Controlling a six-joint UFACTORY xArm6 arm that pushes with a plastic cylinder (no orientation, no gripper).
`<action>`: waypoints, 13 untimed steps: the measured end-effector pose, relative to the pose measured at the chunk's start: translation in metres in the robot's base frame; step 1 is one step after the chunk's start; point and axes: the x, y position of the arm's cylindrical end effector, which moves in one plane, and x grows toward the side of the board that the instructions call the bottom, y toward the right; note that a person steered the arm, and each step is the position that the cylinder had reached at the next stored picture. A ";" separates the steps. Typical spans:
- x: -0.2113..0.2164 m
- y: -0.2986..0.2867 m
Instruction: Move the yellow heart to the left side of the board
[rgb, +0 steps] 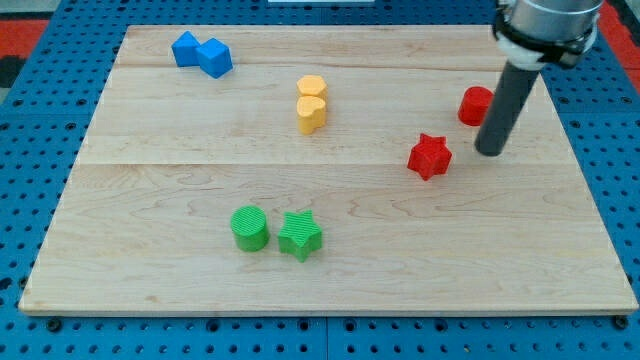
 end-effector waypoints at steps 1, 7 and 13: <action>0.003 -0.101; -0.095 -0.155; -0.113 -0.160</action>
